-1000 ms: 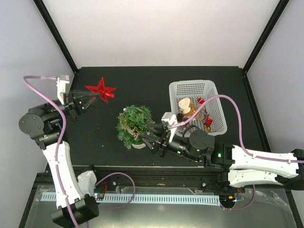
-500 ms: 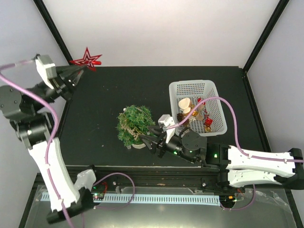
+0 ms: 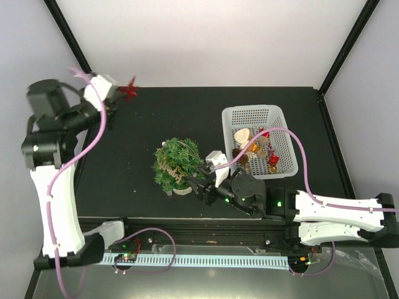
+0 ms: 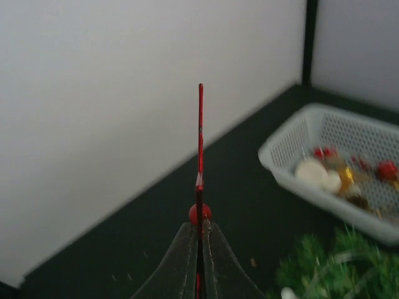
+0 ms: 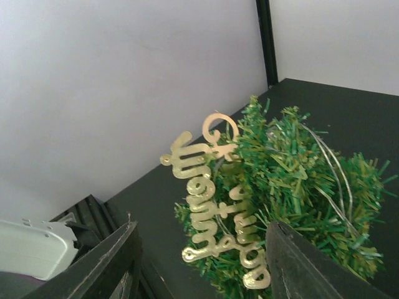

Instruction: Decorate the small christmas tree

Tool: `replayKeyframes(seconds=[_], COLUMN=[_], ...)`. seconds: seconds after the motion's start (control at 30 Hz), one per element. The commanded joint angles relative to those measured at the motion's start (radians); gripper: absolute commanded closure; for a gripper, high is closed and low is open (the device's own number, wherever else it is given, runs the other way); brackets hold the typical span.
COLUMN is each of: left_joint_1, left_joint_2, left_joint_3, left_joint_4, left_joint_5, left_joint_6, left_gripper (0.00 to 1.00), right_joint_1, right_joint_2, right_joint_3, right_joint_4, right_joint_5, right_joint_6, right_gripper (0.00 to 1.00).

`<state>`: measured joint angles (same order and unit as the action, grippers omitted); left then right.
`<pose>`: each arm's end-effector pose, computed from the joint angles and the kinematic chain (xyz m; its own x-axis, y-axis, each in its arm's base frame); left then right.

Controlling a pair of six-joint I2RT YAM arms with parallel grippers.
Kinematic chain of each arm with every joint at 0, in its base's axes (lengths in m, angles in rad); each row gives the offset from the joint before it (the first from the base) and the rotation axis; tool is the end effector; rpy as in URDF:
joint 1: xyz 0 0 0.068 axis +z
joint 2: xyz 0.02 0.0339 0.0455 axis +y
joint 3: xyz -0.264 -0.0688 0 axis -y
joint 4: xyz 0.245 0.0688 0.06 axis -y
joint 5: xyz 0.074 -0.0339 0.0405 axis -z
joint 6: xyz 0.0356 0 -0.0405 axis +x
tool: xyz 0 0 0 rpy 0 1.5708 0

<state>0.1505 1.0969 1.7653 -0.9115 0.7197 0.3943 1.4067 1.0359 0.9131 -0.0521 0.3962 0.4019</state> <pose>0.1542 -0.0003 0.5231 -0.0200 0.2892 -0.9571 0.5713 0.7889 0.2264 0.0529 0.2357 0.3516 -0.3579 0.0476 -0.9325 -0.7694 0.5509 0.3234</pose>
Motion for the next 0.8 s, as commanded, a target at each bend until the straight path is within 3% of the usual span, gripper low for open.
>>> replayKeyframes(seconds=[0.0,0.33,0.63,0.77], left_joint_1=[-0.102,-0.279,-0.503,-0.520], left_joint_2=[0.069,0.170,0.157,0.167], left_joint_3=[0.089,0.243,0.156,0.132], left_joint_4=[-0.373,-0.610,-0.544,-0.540], left_joint_5=[-0.124,-0.029,-0.152,-0.162], left_joint_6=[0.291,0.381,0.295,0.291], left_gripper=[0.98,0.98,0.98,0.98], right_joint_1=[0.003,0.003,0.003,0.003], right_joint_2=[-0.002,-0.108,-0.198,-0.215], right_joint_3=[-0.010,-0.130,-0.208,-0.218], right_joint_4=[-0.051,-0.145,-0.209,-0.223], right_joint_5=[0.083,0.127,0.163,0.171], right_joint_6=[0.023,0.117,0.154,0.152], right_gripper=[0.44,0.45,0.45,0.45])
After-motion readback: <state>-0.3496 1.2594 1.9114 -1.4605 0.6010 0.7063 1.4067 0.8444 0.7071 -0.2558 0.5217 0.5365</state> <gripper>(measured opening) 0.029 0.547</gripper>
